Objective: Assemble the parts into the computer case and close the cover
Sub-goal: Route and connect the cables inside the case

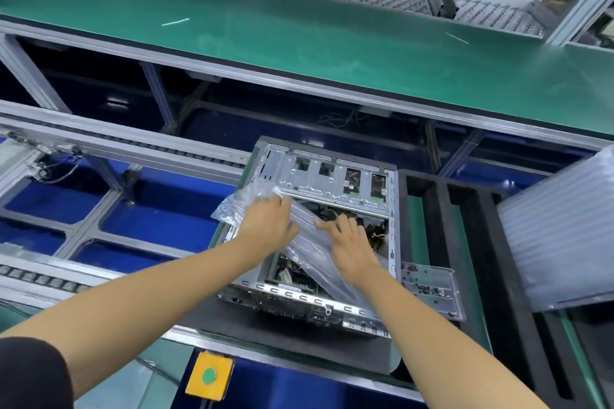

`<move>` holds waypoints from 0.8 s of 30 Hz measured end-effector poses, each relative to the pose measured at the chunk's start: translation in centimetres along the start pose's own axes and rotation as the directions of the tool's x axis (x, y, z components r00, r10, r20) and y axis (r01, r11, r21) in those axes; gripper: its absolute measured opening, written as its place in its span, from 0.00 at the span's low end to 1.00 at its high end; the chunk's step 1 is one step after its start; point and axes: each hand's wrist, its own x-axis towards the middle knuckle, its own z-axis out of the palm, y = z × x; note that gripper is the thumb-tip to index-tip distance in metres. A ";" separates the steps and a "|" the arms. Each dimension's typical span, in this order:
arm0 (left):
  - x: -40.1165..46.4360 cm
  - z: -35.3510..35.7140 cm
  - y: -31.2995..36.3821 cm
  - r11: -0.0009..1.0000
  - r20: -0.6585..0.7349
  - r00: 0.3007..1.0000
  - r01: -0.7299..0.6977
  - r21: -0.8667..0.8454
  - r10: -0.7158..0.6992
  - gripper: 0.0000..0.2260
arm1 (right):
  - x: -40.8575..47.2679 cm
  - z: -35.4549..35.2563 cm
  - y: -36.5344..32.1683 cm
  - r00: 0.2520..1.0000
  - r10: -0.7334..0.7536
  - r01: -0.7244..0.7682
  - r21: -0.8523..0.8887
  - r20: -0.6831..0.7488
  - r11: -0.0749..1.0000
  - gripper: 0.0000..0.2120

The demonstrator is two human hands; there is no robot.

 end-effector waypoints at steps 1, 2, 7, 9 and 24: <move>0.1 0.1 -0.2 1.000 0.050 0.999 -0.003 -0.022 0.004 0.19 | 0.0 0.0 0.3 0.999 -0.023 0.023 0.012 0.027 1.000 0.30; 0.4 0.0 -0.4 1.000 0.126 0.992 -0.006 -0.027 0.009 0.21 | 0.1 -0.1 0.6 0.998 -0.036 0.034 0.035 0.054 0.999 0.26; 4.1 -1.0 0.8 0.999 0.493 0.870 -0.036 0.028 0.017 0.29 | 0.0 -0.5 0.9 1.000 0.004 -0.003 -0.048 0.031 0.999 0.22; 4.4 -0.9 1.0 1.000 0.425 0.905 -0.005 0.026 -0.007 0.23 | -0.2 -0.8 0.4 0.999 0.037 -0.037 -0.026 -0.014 0.999 0.18; 3.6 -3.3 -11.4 0.906 0.336 0.849 -0.330 -0.267 0.408 0.19 | -0.8 -2.7 0.5 0.941 -0.087 0.077 0.042 0.326 0.996 0.25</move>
